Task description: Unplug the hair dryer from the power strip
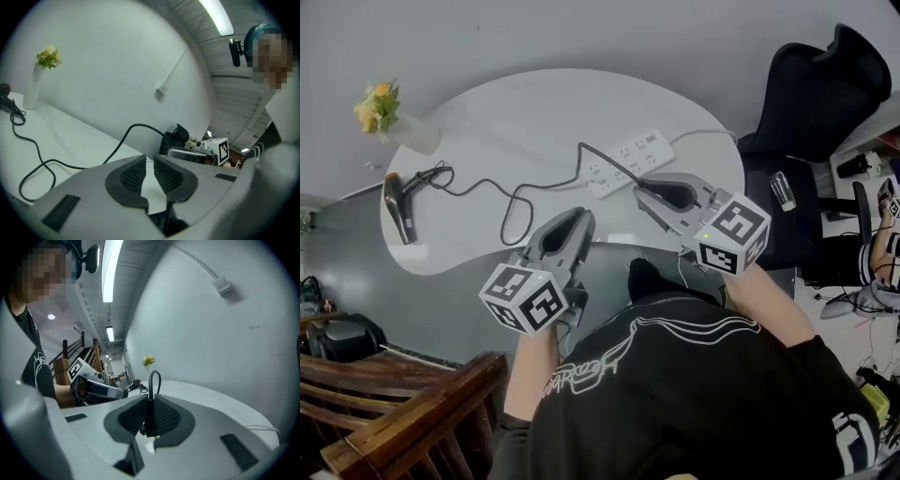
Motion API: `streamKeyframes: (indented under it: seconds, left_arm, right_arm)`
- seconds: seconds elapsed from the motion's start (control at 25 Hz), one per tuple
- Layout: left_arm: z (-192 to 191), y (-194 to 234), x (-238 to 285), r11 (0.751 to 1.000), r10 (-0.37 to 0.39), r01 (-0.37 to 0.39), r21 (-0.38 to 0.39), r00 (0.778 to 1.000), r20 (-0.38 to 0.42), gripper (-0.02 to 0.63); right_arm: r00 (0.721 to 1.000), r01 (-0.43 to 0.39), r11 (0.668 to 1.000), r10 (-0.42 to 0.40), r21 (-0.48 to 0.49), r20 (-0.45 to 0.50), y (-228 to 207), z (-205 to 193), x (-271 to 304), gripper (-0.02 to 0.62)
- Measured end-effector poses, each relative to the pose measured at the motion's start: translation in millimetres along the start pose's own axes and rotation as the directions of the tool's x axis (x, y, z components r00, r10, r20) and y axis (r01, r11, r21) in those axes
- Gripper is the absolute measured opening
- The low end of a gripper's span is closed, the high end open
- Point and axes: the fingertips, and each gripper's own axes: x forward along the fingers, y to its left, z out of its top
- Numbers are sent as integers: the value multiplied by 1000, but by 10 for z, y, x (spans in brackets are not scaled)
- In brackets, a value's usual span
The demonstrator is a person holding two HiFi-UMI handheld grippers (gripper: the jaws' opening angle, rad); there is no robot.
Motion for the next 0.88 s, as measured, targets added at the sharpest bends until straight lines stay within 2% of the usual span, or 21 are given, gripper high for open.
streamKeyframes:
  seconds: [0.4, 0.64, 0.88]
  left_arm:
    - [41, -601, -620, 993, -92, 87, 80, 994, 59, 8]
    - [-30, -739, -747, 989, -86, 77, 127, 994, 68, 5]
    - [-109, -838, -847, 990, -94, 84, 117, 992, 81, 5]
  right_arm:
    - [995, -17, 1000, 18, -8, 96, 672, 78, -429, 28]
    - [992, -34, 998, 28, 44, 125, 819, 33, -530, 28]
    - [992, -35, 999, 33, 17, 119, 960, -27, -579, 28]
